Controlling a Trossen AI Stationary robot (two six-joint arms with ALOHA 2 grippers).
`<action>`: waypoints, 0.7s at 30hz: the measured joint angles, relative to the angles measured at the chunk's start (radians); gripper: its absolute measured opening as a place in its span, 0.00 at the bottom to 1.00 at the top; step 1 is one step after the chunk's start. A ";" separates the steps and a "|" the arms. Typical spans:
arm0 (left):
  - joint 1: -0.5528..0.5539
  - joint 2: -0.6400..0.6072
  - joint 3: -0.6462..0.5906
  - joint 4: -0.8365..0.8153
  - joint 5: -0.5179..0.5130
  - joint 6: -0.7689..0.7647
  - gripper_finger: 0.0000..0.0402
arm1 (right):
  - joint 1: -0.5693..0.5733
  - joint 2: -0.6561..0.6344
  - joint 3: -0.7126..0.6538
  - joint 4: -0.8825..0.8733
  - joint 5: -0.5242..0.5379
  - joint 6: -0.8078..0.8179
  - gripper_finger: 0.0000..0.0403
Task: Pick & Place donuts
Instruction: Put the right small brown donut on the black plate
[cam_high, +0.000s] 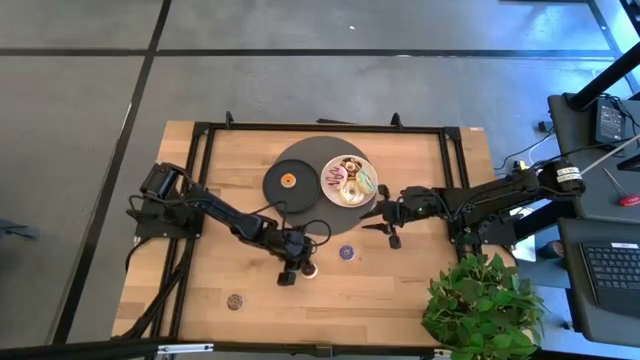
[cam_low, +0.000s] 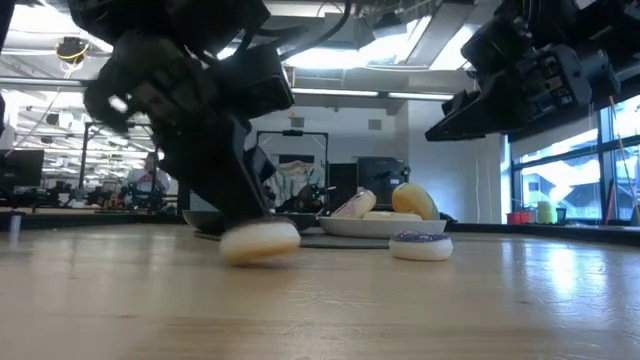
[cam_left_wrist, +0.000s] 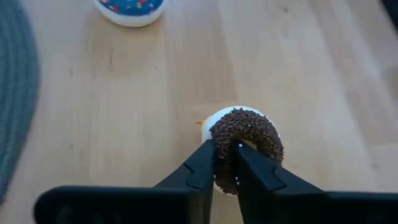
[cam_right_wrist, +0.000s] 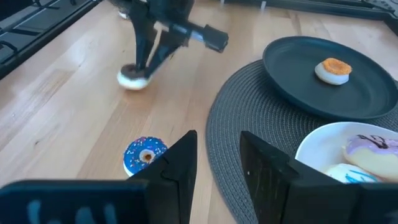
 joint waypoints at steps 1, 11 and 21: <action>0.005 -0.014 0.000 -0.013 0.016 -0.005 0.10 | 0.000 0.000 0.000 -0.005 0.000 0.000 0.31; 0.161 -0.272 0.050 -0.377 -0.204 0.012 0.02 | 0.000 0.000 0.000 -0.007 0.000 0.000 0.31; 0.398 -0.310 0.050 -0.513 -0.409 -0.123 0.02 | 0.000 0.000 0.001 -0.008 0.038 -0.001 0.31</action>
